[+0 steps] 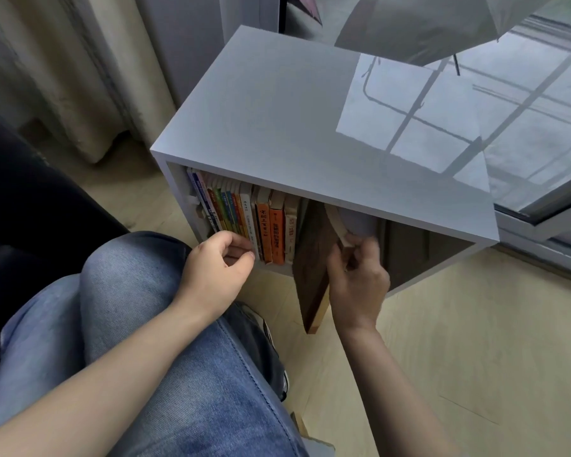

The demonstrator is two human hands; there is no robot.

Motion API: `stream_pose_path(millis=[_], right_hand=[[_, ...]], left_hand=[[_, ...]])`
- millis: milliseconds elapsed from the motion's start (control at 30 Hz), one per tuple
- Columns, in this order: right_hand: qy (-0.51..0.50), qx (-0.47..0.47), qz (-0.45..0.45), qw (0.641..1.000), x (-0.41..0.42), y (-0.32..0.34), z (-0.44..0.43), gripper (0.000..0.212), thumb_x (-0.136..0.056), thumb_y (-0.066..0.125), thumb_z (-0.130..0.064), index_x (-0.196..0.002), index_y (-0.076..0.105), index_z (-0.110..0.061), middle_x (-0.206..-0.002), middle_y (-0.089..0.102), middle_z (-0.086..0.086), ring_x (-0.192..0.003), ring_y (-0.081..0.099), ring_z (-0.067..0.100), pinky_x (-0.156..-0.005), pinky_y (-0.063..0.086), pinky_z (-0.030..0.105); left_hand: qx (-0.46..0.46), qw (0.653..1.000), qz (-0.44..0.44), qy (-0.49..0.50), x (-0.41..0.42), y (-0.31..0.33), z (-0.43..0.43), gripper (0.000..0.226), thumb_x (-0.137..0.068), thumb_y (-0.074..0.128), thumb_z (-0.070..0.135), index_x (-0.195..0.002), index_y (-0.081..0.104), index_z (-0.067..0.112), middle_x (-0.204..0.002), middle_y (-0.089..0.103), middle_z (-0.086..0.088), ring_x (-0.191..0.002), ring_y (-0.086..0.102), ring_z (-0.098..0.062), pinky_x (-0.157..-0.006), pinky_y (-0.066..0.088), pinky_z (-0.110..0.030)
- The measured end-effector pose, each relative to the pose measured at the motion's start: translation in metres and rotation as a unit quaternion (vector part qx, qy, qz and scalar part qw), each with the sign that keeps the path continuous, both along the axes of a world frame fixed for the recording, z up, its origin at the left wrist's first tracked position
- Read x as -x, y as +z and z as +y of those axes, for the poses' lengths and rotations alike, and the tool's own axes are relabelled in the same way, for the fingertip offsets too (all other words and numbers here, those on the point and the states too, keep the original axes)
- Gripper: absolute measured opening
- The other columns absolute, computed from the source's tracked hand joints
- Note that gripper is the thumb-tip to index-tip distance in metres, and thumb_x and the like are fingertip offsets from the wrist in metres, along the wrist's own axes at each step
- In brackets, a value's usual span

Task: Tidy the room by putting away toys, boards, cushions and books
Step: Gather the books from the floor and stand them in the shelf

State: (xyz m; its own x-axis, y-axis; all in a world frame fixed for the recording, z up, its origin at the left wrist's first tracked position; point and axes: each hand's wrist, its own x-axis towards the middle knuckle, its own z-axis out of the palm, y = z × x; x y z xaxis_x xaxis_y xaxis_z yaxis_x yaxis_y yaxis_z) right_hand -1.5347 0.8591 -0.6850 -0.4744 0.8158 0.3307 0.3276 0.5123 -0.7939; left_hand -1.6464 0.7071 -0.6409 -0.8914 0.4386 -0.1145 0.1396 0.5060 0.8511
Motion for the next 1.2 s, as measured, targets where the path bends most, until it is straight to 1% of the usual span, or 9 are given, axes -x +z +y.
stream_pose_path(millis=[200, 400, 500, 600, 733, 833, 967, 1100, 1200], right_hand=[[0.044, 0.006, 0.038, 0.998, -0.03, 0.046, -0.014, 0.017, -0.086, 0.07, -0.014, -0.097, 0.059, -0.019, -0.074, 0.059, -0.018, -0.064, 0.062, 0.009, -0.054, 0.052, 0.023], [0.108, 0.143, 0.155, 0.972, -0.041, 0.11, -0.014, 0.016, -0.085, 0.069, -0.009, -0.099, 0.064, -0.014, -0.082, 0.071, 0.002, -0.072, 0.068, 0.019, -0.058, 0.053, 0.026], [0.13, 0.173, 0.18, 0.96, -0.039, 0.141, -0.015, 0.014, -0.085, 0.069, -0.009, -0.097, 0.065, -0.016, -0.082, 0.074, 0.001, -0.07, 0.068, 0.014, -0.056, 0.051, 0.019], [0.159, 0.2, 0.22, 0.942, -0.034, 0.17, -0.014, 0.013, -0.087, 0.067, -0.006, -0.094, 0.065, -0.017, -0.076, 0.073, 0.003, -0.058, 0.061, 0.012, -0.051, 0.047, 0.02], [0.185, 0.242, 0.271, 0.913, -0.021, 0.211, -0.006, 0.013, -0.087, 0.064, -0.005, -0.093, 0.065, -0.016, -0.074, 0.072, 0.001, -0.06, 0.061, 0.011, -0.055, 0.049, 0.02], [0.183, 0.275, 0.304, 0.894, -0.002, 0.237, 0.001, 0.013, -0.088, 0.064, -0.006, -0.092, 0.065, -0.018, -0.068, 0.07, -0.005, -0.056, 0.061, 0.006, -0.053, 0.05, 0.019], [0.191, 0.282, 0.311, 0.887, 0.026, 0.256, 0.014, 0.013, -0.088, 0.065, -0.007, -0.093, 0.065, -0.019, -0.065, 0.069, -0.006, -0.055, 0.06, 0.007, -0.054, 0.051, 0.021], [0.166, 0.288, 0.308, 0.891, 0.056, 0.256, 0.036, 0.011, -0.088, 0.067, -0.011, -0.095, 0.067, -0.02, -0.069, 0.07, -0.008, -0.064, 0.063, 0.007, -0.061, 0.053, 0.022], [0.159, 0.284, 0.24, 0.914, 0.082, 0.241, 0.053, 0.021, -0.09, 0.066, -0.018, -0.11, 0.066, -0.015, -0.084, 0.071, -0.009, -0.076, 0.065, 0.007, -0.073, 0.054, 0.028]], left_hand=[[-0.001, 1.0, 0.011, -0.007, -0.002, 0.011, -0.003, 0.009, -0.086, 0.065, 0.011, -0.091, 0.067, 0.018, -0.086, 0.068, 0.008, -0.086, 0.064, -0.008, -0.072, 0.049, -0.015], [-0.035, 0.999, -0.011, 0.007, -0.011, 0.028, -0.012, 0.009, -0.09, 0.061, 0.027, -0.094, 0.066, 0.02, -0.091, 0.069, 0.003, -0.089, 0.065, -0.016, -0.083, 0.056, -0.04], [-0.072, 0.996, -0.048, 0.032, -0.012, 0.045, -0.014, 0.044, -0.078, 0.048, 0.062, -0.091, 0.063, 0.024, -0.091, 0.069, 0.0, -0.089, 0.065, -0.021, -0.084, 0.053, -0.05], [-0.109, 0.991, -0.08, 0.006, -0.014, 0.065, -0.013, 0.065, -0.066, 0.038, 0.079, -0.095, 0.062, 0.026, -0.096, 0.069, 0.0, -0.094, 0.064, -0.02, -0.091, 0.05, -0.051], [-0.188, 0.968, -0.143, -0.085, -0.02, 0.096, -0.005, 0.048, -0.077, 0.04, 0.076, -0.098, 0.065, 0.041, -0.102, 0.071, 0.007, -0.097, 0.067, -0.012, -0.089, 0.05, -0.04], [-0.218, 0.961, -0.156, -0.065, -0.017, 0.115, 0.002, 0.043, -0.081, 0.043, 0.063, -0.105, 0.061, 0.032, -0.097, 0.072, 0.014, -0.092, 0.068, -0.007, -0.087, 0.049, -0.031], [-0.225, 0.965, -0.134, -0.008, 0.003, 0.133, 0.004, 0.061, -0.071, 0.061, 0.069, -0.102, 0.066, 0.017, -0.097, 0.073, 0.001, -0.094, 0.068, -0.021, -0.092, 0.052, -0.045], [-0.26, 0.954, -0.148, 0.021, 0.019, 0.149, 0.001, 0.047, -0.071, 0.067, 0.052, -0.091, 0.07, 0.01, -0.089, 0.074, -0.007, -0.082, 0.069, -0.022, -0.074, 0.055, -0.036], [-0.302, 0.932, -0.188, 0.06, 0.024, 0.157, 0.004, 0.053, -0.065, 0.069, 0.048, -0.093, 0.069, 0.003, -0.094, 0.073, -0.018, -0.082, 0.068, -0.031, -0.081, 0.056, -0.044]])
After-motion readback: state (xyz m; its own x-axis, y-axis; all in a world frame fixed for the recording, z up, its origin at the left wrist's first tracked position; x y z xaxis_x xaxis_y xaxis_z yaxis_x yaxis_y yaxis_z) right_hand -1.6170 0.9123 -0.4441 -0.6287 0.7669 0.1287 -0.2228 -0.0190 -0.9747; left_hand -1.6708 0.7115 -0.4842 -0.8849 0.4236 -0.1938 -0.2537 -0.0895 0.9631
